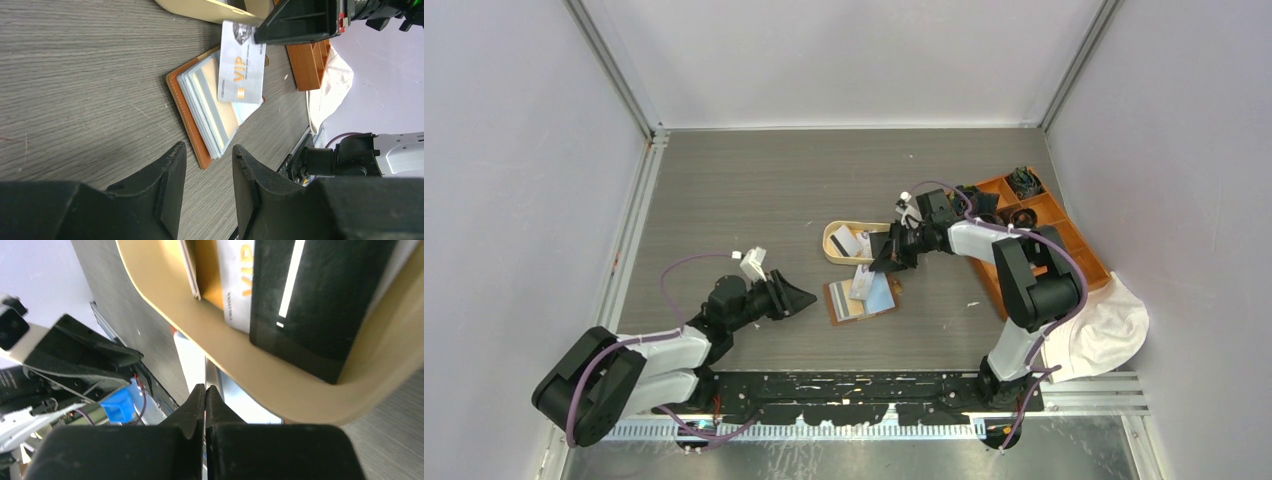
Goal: Put the credit cards into the card holder
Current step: Move the storage box to the center of the board, then insert the credit card into the card holder.
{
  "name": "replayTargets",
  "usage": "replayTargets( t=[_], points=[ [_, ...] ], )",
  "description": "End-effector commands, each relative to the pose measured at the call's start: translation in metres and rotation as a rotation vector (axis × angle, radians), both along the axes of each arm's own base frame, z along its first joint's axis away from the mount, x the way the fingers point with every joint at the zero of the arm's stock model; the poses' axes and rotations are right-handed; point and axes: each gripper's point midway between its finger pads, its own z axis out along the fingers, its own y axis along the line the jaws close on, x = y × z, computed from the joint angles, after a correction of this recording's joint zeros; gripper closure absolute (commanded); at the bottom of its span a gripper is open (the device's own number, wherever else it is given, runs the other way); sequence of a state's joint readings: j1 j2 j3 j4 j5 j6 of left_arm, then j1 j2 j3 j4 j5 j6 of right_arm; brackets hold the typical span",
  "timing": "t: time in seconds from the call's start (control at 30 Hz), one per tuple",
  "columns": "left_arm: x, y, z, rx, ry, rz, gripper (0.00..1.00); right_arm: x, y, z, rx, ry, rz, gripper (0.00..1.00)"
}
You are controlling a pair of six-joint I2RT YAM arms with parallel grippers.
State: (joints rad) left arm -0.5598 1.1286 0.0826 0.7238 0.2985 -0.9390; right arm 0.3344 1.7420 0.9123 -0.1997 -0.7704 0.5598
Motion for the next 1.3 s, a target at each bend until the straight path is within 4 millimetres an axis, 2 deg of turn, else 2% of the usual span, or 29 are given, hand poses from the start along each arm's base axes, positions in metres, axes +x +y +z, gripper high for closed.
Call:
replayTargets(
  t=[0.0,0.2,0.4,0.47,0.53,0.7,0.83,0.93,1.1,1.27],
  points=[
    [0.008,-0.004,0.013,-0.019,-0.054,-0.002,0.61,0.035,-0.006,0.01,0.001,-0.069,-0.108,0.99],
    [0.007,-0.008,0.016,-0.027,-0.051,-0.027,0.61,0.057,-0.019,0.009,-0.029,-0.111,-0.139,0.99],
    [0.002,-0.017,0.024,-0.061,-0.045,-0.08,0.6,0.091,-0.024,0.021,-0.067,-0.25,-0.136,0.99],
    [-0.001,-0.021,0.029,-0.078,-0.052,-0.1,0.6,0.096,-0.022,0.027,-0.056,-0.294,-0.102,0.99],
    [-0.005,-0.026,0.033,-0.084,-0.061,-0.119,0.6,0.088,-0.015,0.037,-0.008,-0.316,-0.03,0.99],
    [-0.014,-0.047,0.044,-0.074,-0.12,-0.166,0.61,0.049,-0.008,0.061,0.116,-0.377,0.169,0.99],
    [-0.016,-0.063,0.049,-0.056,-0.159,-0.199,0.62,0.024,-0.011,0.067,0.146,-0.427,0.267,0.99],
    [-0.012,-0.07,0.041,-0.035,-0.136,-0.2,0.66,0.01,-0.016,0.063,0.138,-0.479,0.326,0.99],
    [-0.005,-0.081,0.025,-0.012,-0.105,-0.205,0.82,0.003,-0.016,0.056,0.161,-0.531,0.311,0.99],
    [0.0,-0.092,0.012,0.0,-0.069,-0.211,0.86,0.006,-0.014,0.047,0.174,-0.516,0.257,0.99]
  ],
)
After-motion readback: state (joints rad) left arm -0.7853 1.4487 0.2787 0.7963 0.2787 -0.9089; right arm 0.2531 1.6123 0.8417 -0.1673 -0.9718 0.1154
